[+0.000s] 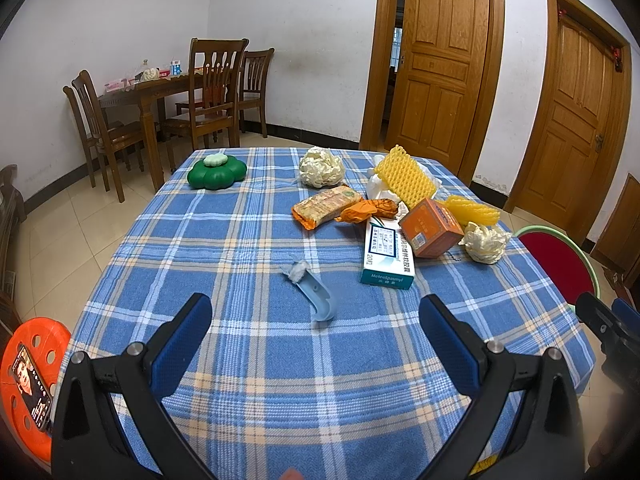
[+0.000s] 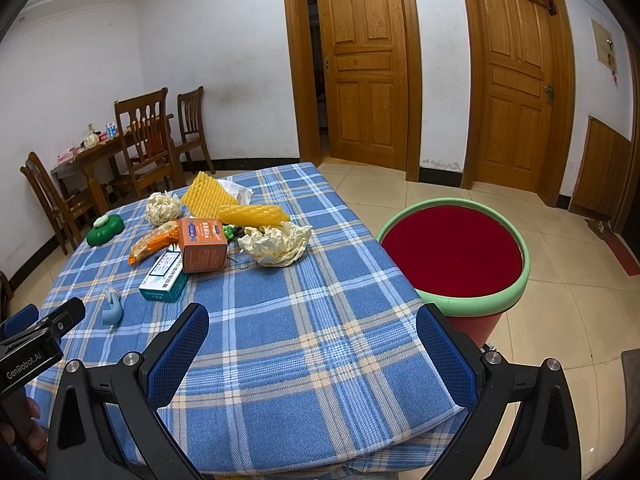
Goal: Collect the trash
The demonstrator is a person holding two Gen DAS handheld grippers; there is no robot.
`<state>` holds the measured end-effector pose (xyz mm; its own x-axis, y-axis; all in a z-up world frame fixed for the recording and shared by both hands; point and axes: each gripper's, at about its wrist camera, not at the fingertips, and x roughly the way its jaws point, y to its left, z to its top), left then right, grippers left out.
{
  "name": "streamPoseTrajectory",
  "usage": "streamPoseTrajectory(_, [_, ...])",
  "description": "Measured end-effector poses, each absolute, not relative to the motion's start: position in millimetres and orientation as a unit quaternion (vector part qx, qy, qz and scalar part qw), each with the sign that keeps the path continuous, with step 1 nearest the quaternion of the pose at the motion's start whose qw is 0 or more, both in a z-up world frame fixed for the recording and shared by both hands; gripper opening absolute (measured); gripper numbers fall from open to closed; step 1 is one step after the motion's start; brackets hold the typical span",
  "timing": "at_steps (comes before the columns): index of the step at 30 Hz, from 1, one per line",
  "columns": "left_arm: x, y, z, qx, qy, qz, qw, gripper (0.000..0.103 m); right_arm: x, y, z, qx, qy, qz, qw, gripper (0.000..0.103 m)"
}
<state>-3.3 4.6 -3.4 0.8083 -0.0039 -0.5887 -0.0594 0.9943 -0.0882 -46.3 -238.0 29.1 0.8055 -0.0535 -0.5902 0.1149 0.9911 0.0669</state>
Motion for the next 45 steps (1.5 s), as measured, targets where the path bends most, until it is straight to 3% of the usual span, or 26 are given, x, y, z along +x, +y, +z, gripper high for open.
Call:
streamPoseTrajectory(25, [33.8,10.3,-20.0,-0.042,0.359,0.024,0.932,0.101,-5.8,-238.1,27.2,0.045,0.33,-0.009,0.943,0.103])
streamPoseTrajectory(33, [58.4,12.2,-33.8,-0.04,0.392,0.019,0.919,0.1,39.0,-237.2,8.7,0.044,0.382,0.028,0.923,0.103])
streamPoseTrajectory(38, [68.9,9.6,-41.4,-0.038,0.41,0.011,0.911,0.089,54.5,-237.3,5.8,0.052,0.398,0.051,0.915,0.103])
streamPoseTrajectory(41, [76.0,10.1,-45.4,-0.039,0.422,0.015,0.905,0.074,63.2,-235.8,4.8,0.046,0.401,0.057,0.913,0.103])
streamPoseTrajectory(43, [80.3,11.2,-48.5,-0.046,0.434,0.012,0.9,0.056,69.5,-234.3,3.0,0.043,0.405,0.06,0.911,0.103])
streamPoseTrajectory(45, [84.2,13.0,-51.8,-0.056,0.444,0.005,0.894,0.051,74.2,-234.0,0.5,0.042,0.408,0.062,0.91,0.103])
